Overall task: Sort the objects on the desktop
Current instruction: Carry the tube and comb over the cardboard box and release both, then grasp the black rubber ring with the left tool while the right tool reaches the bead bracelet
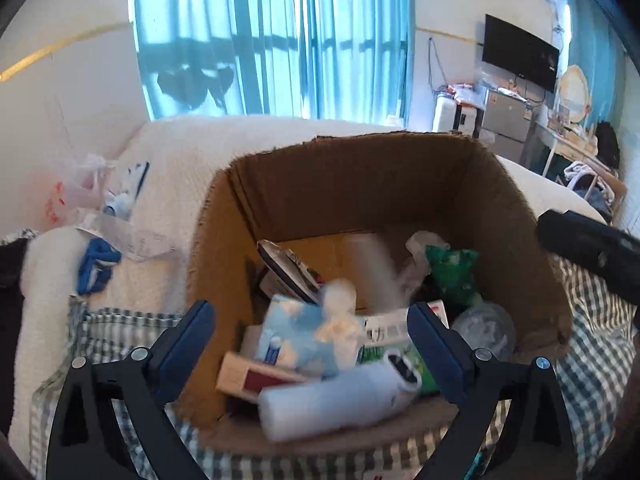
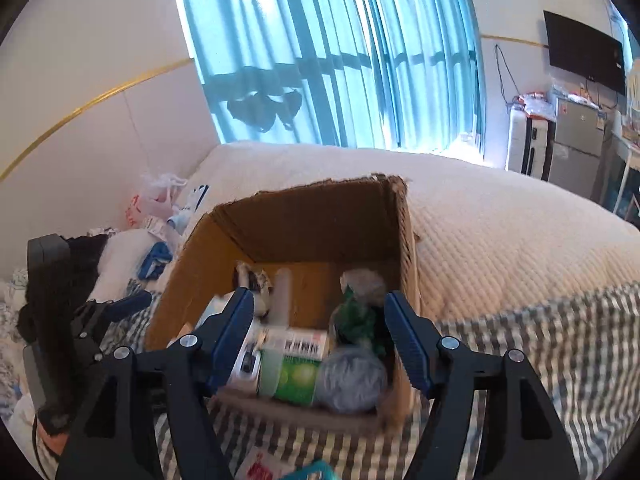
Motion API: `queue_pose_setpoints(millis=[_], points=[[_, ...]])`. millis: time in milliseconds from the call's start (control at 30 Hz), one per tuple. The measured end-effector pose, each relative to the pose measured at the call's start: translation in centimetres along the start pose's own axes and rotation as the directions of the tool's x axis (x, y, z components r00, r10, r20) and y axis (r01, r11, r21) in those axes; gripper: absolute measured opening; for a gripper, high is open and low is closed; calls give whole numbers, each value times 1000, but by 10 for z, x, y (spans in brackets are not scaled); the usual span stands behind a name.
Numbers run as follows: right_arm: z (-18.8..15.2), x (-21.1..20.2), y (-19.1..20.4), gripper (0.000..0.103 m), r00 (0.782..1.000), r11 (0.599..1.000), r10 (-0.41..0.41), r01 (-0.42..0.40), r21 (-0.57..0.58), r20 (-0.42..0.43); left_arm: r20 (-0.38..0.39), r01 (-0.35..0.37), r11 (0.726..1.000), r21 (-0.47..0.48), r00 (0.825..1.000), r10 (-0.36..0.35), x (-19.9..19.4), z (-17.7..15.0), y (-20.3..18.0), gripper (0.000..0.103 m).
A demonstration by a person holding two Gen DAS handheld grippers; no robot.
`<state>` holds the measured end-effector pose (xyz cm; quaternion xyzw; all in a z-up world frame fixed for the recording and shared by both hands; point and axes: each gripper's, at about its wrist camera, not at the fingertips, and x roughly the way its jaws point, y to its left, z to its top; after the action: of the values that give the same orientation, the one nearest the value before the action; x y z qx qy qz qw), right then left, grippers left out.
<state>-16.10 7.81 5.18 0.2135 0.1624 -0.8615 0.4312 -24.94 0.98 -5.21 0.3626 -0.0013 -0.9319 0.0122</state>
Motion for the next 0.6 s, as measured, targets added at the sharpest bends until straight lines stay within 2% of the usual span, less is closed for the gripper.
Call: queue_pose_setpoints(millis=[200, 267, 400, 600], points=[[-52, -38, 5, 68, 991, 996, -57, 48, -73, -121, -58, 7, 1000, -9, 998, -7, -44, -37, 15, 102], [-73, -47, 3, 68, 985, 994, -77, 65, -83, -155, -88, 29, 999, -27, 996, -31, -57, -57, 20, 102], [-112, -47, 4, 68, 969, 992, -95, 73, -100, -229, -117, 32, 997, -64, 992, -39, -74, -101, 24, 101], [-165, -34, 13, 68, 937, 984, -152, 114, -137, -314, -201, 69, 995, -74, 976, -83, -71, -161, -3, 102]])
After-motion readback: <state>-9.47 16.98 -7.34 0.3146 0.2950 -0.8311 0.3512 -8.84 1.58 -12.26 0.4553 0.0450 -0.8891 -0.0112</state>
